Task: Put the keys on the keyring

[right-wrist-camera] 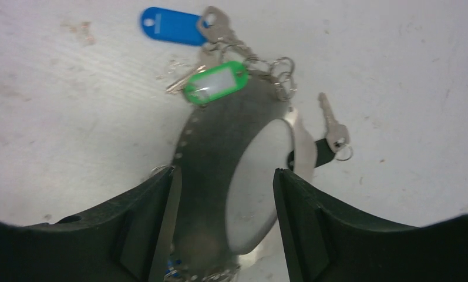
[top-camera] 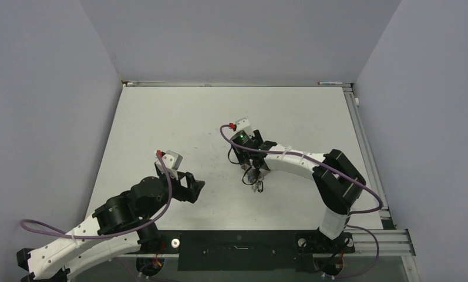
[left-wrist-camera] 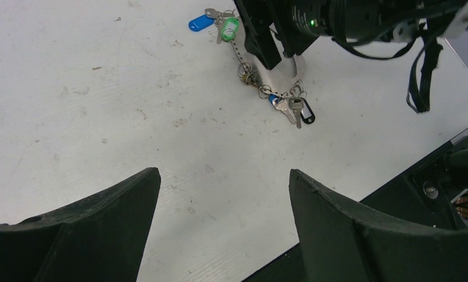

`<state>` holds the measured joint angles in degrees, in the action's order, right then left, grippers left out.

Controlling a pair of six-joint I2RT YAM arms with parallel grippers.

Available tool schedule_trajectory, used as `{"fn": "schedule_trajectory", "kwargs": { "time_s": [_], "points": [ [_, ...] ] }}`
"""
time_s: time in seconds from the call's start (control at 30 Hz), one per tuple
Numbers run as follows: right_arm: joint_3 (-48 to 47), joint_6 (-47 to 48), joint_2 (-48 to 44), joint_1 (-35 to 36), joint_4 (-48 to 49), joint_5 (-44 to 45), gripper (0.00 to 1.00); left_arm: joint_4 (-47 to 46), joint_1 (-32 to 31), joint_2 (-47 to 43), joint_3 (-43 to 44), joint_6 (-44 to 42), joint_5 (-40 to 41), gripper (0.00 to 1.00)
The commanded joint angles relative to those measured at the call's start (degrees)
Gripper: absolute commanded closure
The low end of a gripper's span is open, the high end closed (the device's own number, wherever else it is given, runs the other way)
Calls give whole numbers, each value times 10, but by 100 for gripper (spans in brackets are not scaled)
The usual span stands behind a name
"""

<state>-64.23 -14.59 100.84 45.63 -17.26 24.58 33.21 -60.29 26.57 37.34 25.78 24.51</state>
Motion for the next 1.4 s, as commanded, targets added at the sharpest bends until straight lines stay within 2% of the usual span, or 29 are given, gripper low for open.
{"fn": "schedule_trajectory", "kwargs": {
  "time_s": [0.0,0.23,0.43,0.67,0.8,0.87,1.13,1.27,1.37],
  "points": [
    [-6,-57,-33,32,-3,-26,41,-26,6,-13,5,20,17,23],
    [35,-90,-26,-18,44,-128,41,-14,7,-15,6,24,13,23],
    [20,-53,4,-20,32,-150,47,-10,7,-31,0,33,11,23],
    [12,-54,33,-39,25,-179,45,-8,7,-29,1,35,9,23],
    [25,-43,47,-42,53,-250,45,-12,7,-28,-3,38,2,23],
    [44,-36,42,-40,71,-305,46,-23,7,-31,-12,45,-6,27],
    [128,-27,-62,-16,82,-450,46,-126,5,2,-82,69,-63,32],
    [133,-31,-131,-16,41,-442,46,-209,4,33,-119,51,-89,34],
    [119,-38,-164,-18,14,-417,45,-310,2,51,-169,24,-105,35]
  ]
}}
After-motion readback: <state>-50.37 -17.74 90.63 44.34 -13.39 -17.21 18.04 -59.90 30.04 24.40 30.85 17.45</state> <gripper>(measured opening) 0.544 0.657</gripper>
